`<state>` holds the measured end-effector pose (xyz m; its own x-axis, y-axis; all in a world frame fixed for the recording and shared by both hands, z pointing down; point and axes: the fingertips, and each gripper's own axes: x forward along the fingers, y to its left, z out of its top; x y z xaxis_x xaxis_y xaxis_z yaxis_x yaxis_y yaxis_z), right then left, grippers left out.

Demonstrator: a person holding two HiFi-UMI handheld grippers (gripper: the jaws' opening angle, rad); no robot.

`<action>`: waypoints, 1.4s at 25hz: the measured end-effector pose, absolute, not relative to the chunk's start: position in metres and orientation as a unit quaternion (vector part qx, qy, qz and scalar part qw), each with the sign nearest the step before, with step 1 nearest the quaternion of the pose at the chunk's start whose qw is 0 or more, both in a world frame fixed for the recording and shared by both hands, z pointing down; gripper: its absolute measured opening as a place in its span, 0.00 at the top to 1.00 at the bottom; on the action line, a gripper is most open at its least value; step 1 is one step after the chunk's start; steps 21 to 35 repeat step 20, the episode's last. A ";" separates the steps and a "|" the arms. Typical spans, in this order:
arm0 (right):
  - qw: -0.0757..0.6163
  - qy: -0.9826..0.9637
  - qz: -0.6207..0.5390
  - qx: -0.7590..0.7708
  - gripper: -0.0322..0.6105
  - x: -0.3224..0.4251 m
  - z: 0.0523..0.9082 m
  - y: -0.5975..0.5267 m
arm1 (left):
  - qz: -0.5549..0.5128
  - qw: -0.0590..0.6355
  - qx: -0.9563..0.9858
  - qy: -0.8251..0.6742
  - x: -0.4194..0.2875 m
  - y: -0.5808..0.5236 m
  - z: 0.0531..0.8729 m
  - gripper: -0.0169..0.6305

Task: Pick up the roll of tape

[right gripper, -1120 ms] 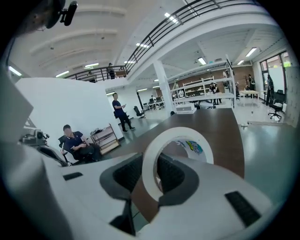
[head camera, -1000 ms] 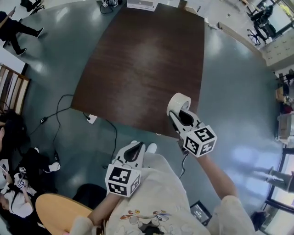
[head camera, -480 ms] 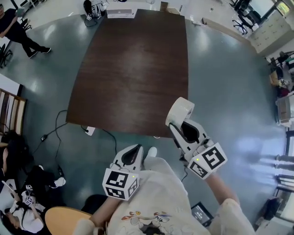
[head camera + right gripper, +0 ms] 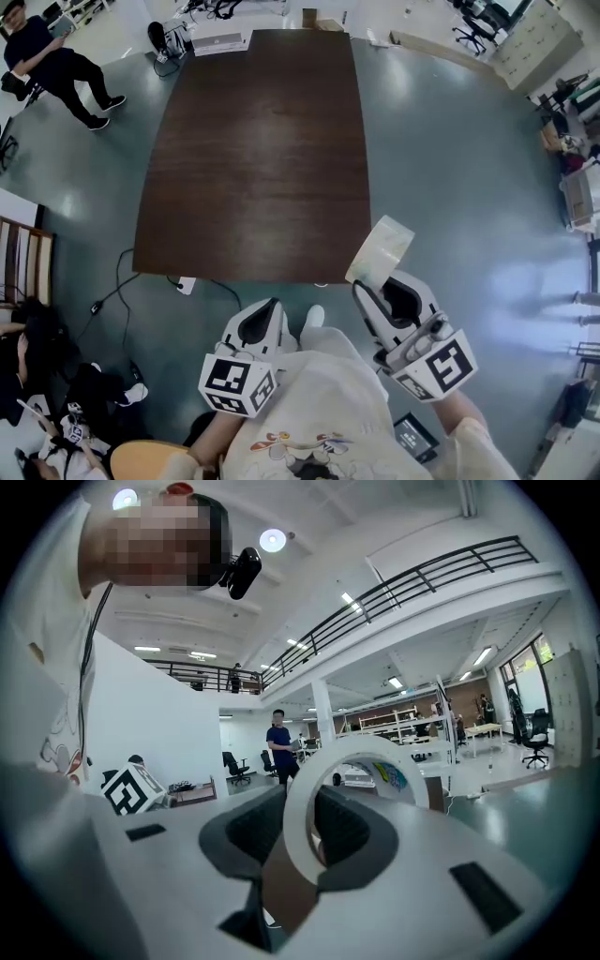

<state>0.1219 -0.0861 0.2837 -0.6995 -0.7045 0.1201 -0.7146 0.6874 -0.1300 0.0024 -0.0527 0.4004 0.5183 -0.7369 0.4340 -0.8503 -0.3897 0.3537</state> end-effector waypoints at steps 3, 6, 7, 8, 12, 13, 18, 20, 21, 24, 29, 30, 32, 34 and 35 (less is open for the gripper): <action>0.031 -0.914 0.087 0.396 0.79 0.132 0.284 -0.075 | 0.103 0.269 0.830 -0.478 0.004 -0.052 0.393 0.96; 0.032 -0.909 0.093 0.405 0.79 0.145 0.287 -0.061 | 0.101 0.264 0.832 -0.478 0.008 -0.048 0.387 0.96; 0.033 -0.908 0.095 0.407 0.79 0.149 0.288 -0.055 | 0.099 0.263 0.832 -0.478 0.010 -0.045 0.386 0.96; 0.034 -0.906 0.098 0.410 0.79 0.152 0.290 -0.050 | 0.099 0.262 0.833 -0.478 0.011 -0.044 0.384 0.96; 0.035 -0.902 0.106 0.417 0.79 0.156 0.296 -0.041 | 0.099 0.259 0.837 -0.472 0.011 -0.047 0.382 0.96; 0.035 -0.901 0.106 0.420 0.79 0.156 0.297 -0.040 | 0.100 0.258 0.838 -0.470 0.010 -0.048 0.380 0.96; 0.034 -0.895 0.119 0.428 0.79 0.165 0.300 -0.036 | 0.097 0.261 0.839 -0.468 0.018 -0.046 0.374 0.96; 0.035 -0.894 0.123 0.429 0.79 0.168 0.301 -0.036 | 0.096 0.261 0.838 -0.469 0.019 -0.046 0.372 0.96; 0.035 -0.894 0.123 0.429 0.79 0.168 0.301 -0.036 | 0.096 0.261 0.838 -0.469 0.019 -0.046 0.372 0.96; 0.035 -0.894 0.123 0.429 0.79 0.168 0.301 -0.036 | 0.096 0.261 0.838 -0.469 0.019 -0.046 0.372 0.96; 0.035 -0.894 0.123 0.429 0.79 0.168 0.301 -0.036 | 0.096 0.261 0.838 -0.469 0.019 -0.046 0.372 0.96; 0.035 -0.894 0.123 0.429 0.79 0.168 0.301 -0.036 | 0.096 0.261 0.838 -0.469 0.019 -0.046 0.372 0.96; 0.035 -0.894 0.123 0.429 0.79 0.168 0.301 -0.036 | 0.096 0.261 0.838 -0.469 0.019 -0.046 0.372 0.96; 0.035 -0.894 0.123 0.429 0.79 0.168 0.301 -0.036 | 0.096 0.261 0.838 -0.469 0.019 -0.046 0.372 0.96; 0.035 -0.894 0.123 0.429 0.79 0.168 0.301 -0.036 | 0.096 0.261 0.838 -0.469 0.019 -0.046 0.372 0.96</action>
